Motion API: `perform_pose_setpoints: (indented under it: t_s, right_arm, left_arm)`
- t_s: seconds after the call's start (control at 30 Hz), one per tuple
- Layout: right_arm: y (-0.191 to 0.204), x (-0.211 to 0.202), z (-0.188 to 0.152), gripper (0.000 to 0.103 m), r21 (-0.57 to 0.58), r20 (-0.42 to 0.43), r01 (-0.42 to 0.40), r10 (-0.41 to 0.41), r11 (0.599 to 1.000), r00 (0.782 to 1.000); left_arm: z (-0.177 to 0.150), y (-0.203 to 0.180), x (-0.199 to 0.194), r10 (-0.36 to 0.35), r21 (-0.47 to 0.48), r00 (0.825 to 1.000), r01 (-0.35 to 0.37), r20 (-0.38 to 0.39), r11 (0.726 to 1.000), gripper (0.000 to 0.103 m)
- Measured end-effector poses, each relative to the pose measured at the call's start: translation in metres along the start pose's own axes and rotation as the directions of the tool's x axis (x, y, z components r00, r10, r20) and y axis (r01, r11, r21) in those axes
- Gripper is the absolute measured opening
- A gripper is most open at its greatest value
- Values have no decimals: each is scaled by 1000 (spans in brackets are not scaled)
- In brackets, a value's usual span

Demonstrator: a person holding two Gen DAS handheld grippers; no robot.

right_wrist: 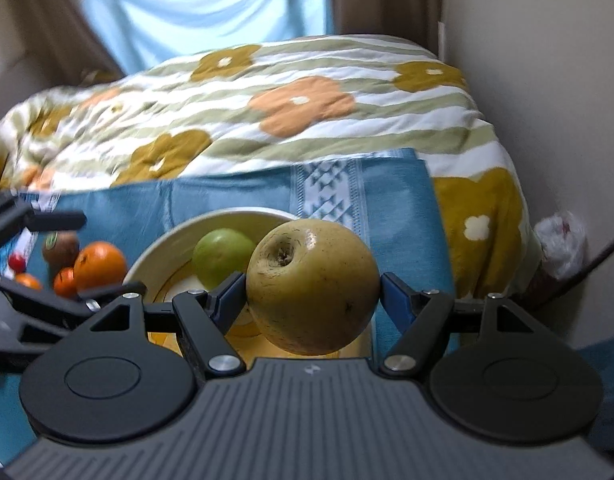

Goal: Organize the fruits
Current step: 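Carry the pomelo and yellow apple with both tools over the cream bowl, then lower both fruits into the bowl and open both tools, then withdraw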

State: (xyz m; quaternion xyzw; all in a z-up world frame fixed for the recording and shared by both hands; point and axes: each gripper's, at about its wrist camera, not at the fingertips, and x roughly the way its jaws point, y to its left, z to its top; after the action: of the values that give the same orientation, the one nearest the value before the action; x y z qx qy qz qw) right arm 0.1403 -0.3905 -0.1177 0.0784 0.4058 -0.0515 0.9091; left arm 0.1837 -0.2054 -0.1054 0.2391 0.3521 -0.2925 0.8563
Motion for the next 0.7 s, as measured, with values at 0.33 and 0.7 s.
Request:
perform_pose_setpoints:
  t_s: [0.33, 0.7]
  right_arm:
    - [17, 20, -10, 88, -76, -22, -5, 4, 997, 1000]
    - [8, -4, -7, 103, -53, 51, 32, -29, 998, 998]
  left_arm:
    - [-8, 8, -4, 29, -29, 999, -30, -21, 999, 88]
    - [-4, 6, -19, 72, -42, 997, -72, -6, 997, 92]
